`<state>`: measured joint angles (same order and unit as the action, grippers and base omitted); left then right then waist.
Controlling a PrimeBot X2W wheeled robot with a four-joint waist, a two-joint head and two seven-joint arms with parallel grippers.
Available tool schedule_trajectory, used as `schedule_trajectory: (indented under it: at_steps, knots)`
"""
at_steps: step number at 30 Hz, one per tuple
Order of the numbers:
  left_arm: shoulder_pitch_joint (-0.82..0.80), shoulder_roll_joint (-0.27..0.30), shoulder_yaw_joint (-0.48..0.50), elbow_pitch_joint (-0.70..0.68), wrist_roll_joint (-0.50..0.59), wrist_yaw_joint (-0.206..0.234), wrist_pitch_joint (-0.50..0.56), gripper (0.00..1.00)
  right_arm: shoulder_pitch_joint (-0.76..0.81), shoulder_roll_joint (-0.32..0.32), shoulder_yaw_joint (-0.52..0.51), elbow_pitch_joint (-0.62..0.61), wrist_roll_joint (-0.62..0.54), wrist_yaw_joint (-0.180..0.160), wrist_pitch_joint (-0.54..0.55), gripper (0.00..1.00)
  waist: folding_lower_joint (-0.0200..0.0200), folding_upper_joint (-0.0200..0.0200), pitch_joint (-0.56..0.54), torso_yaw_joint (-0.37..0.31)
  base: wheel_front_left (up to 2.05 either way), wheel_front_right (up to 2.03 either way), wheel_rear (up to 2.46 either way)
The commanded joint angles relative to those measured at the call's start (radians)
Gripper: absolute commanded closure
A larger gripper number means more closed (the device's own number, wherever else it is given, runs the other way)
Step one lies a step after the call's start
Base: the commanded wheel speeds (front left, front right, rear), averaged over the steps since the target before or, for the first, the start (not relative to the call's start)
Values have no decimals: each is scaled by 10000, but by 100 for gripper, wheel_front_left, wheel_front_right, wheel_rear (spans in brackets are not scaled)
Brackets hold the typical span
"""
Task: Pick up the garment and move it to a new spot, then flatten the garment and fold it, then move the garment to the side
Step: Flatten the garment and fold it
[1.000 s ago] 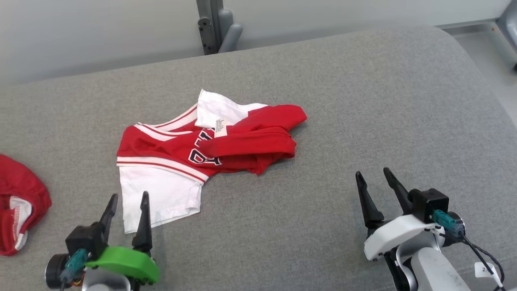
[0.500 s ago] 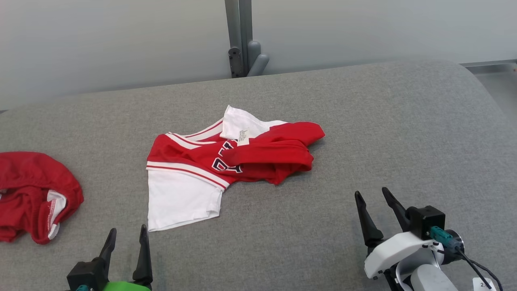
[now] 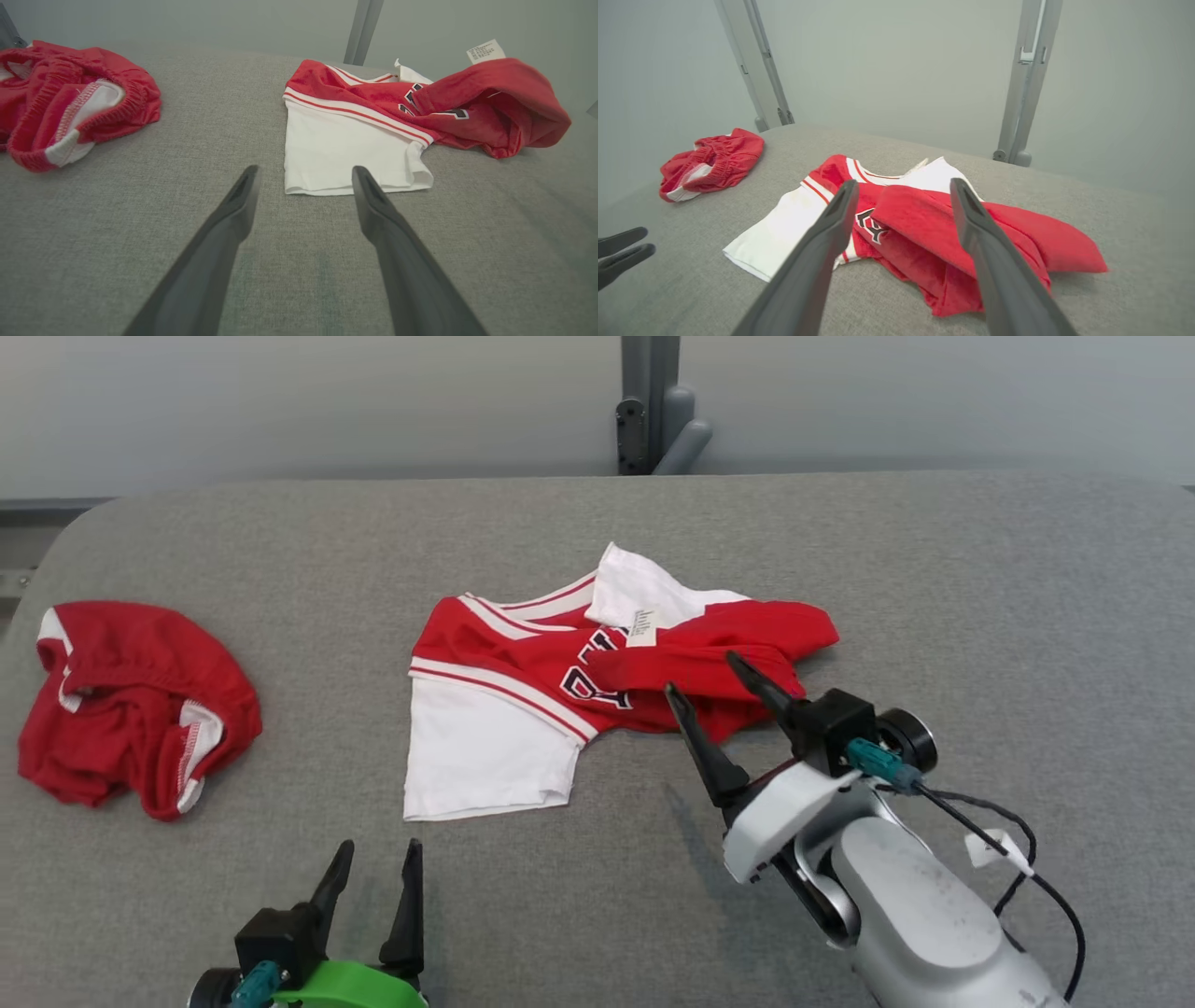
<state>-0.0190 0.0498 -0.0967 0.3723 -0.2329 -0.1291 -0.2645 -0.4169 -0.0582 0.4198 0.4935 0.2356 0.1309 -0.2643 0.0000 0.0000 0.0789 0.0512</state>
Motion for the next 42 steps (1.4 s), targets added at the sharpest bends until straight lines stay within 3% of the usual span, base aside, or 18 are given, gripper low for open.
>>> schedule_trajectory:
  at_steps: [1, 8, 18, 19, 20, 21, 22, 27, 36, 40, 41, 42]
  knots:
    - [-217, 24, -158, 95, -61, -24, 2, 0, -390, -97, 240, 323, 66, -3, -2, 0, 0, 0, 389, 827, 0, 0, 0]
    - [-348, 21, -376, 267, -383, -26, 2, 0, -2112, -140, 884, 2904, -274, -3, -3, 0, 0, 0, 674, 1698, 0, 0, 0]
    - [-623, 18, -475, 338, -598, -27, 2, 0, -3255, -84, 769, 4999, -1493, -5, 6, 0, 0, 0, 951, 1869, 0, 0, 0]
    - [-628, 20, -490, 342, -608, -27, 1, 0, -3348, -61, 703, 5244, -1627, -5, 30, 15, 0, 0, 957, 1854, 0, 0, 0]
    - [-628, 20, -490, 342, -608, -27, 1, 0, -3348, -61, 703, 5244, -1627, -5, 30, 15, 0, 0, 957, 1854, 0, 0, 0]
    - [-616, 18, -509, 349, -643, -27, 2, 0, -3411, -41, 653, 5456, -1711, -5, 26, 62, 0, 0, 962, 1836, 0, 0, 0]
    - [-610, 18, -515, 346, -692, -27, 1, 0, -3460, -21, 598, 5661, -1762, -5, 27, 100, 0, 0, 962, 1807, 0, 0, 0]
    - [-588, 21, -458, 248, -688, -27, 2, 0, -3551, 12, 399, 5850, -1639, -5, 2, 100, 0, 0, 888, 1556, 0, 0, 0]
    - [-247, 19, -267, 5, -554, -28, 2, 0, -1532, -684, -1328, 1942, -904, -6, -8, 100, 0, 0, 379, 586, 0, 0, 0]
    - [-190, 21, -258, 0, -514, -28, 2, 0, -134, -1041, -1760, 892, -608, -9, -11, 100, 0, 0, 213, 47, 0, 0, 0]
    - [-182, 21, -248, 17, -511, -28, 2, 0, 142, -1086, -1819, 859, -562, -8, -11, 61, 0, 0, 178, -70, 0, 0, 0]
    - [-169, 22, -232, 21, -516, -28, 2, 0, 427, -1111, -1943, 1033, -562, -9, -11, 0, 0, 0, 143, -186, 0, 0, 0]
